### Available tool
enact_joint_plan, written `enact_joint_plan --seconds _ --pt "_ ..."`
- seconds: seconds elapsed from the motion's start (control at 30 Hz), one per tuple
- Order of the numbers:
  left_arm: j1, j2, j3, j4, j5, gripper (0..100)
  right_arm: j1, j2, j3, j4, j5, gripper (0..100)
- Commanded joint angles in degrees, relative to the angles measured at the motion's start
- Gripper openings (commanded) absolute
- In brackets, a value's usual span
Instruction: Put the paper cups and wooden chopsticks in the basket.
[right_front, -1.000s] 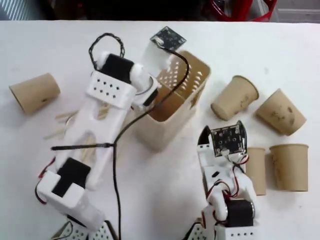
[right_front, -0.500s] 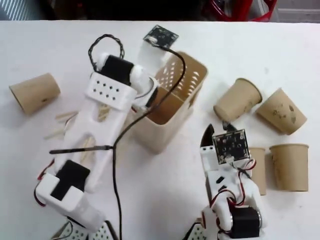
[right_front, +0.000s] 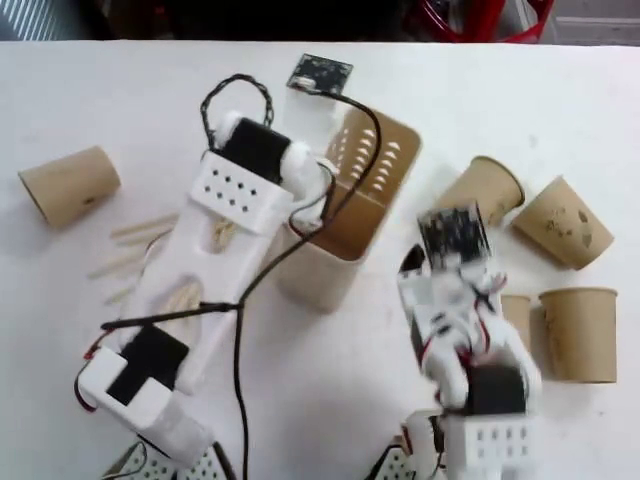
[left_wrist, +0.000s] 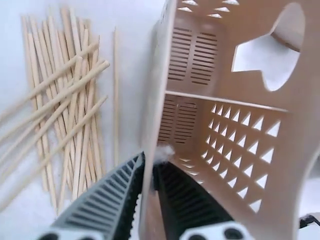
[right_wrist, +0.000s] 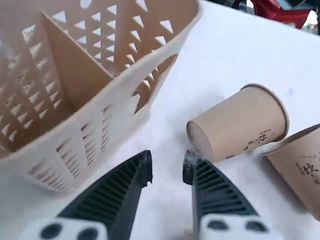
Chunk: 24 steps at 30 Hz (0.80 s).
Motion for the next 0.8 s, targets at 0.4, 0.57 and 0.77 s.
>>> enact_joint_plan --seconds 0.4,0.57,0.77 --pt "0.13 -1.1 -4.84 1.58 -7.91 27 0.31 35.3 -44.04 17.19 3.52 17.8" --pt "-5.58 -6.02 -11.16 1.67 -12.4 27 0.31 35.47 -44.4 17.71 4.31 18.1" --pt "-16.75 -16.57 -17.32 1.67 -17.49 27 -1.27 36.7 -46.51 17.98 10.02 18.2"
